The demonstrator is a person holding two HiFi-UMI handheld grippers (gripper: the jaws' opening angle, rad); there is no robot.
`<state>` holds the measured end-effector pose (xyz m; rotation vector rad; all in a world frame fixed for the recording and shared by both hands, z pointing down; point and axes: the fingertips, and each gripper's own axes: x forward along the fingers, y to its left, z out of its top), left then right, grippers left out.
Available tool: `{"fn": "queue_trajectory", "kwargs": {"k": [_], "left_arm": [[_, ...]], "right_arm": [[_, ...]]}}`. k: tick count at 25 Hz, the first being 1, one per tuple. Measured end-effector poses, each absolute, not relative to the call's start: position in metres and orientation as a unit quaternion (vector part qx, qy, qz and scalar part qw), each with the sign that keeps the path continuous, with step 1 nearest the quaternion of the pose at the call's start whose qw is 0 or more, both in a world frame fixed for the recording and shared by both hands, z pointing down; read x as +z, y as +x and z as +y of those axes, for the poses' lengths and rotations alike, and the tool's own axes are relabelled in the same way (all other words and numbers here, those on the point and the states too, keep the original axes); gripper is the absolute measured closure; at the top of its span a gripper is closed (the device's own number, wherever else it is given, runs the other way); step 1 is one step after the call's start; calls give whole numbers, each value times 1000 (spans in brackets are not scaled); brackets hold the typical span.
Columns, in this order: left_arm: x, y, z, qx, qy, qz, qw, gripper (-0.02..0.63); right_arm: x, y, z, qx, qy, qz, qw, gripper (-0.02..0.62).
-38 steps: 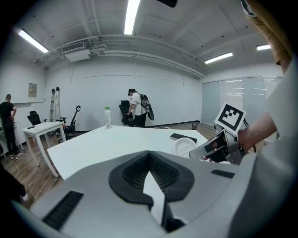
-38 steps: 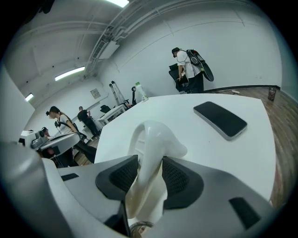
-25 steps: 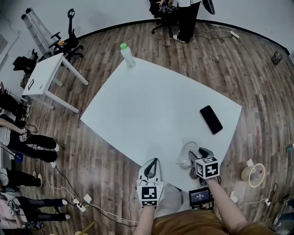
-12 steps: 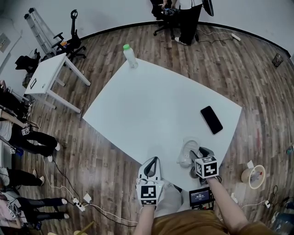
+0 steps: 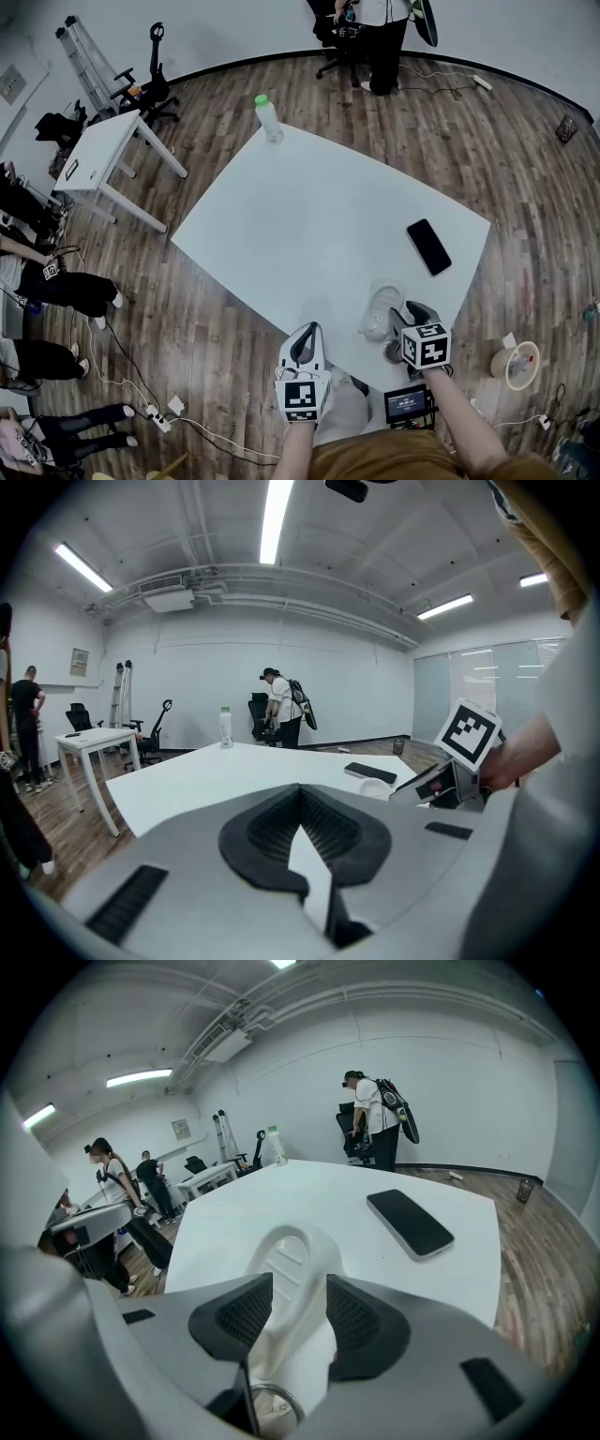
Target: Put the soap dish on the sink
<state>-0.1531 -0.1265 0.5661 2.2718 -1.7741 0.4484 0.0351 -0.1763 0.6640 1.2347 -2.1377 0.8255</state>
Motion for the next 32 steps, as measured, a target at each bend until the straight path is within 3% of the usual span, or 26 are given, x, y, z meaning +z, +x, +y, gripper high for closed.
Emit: {"fn": "queue_trajectory", "kwargs": {"k": [6,15,32], "left_arm": [[554,-153,-122,141,770,-613,110,598],[529,-152,-117,123,765,-626,91,598],[479,-146,-119,89,769,-631,49,598]], "right_arm": [[646,37,-164,239,460,-807,283,419],[609,43,-161,187,475,-825,243,584],[535,44,-147,146,488,-847,150,586]]}}
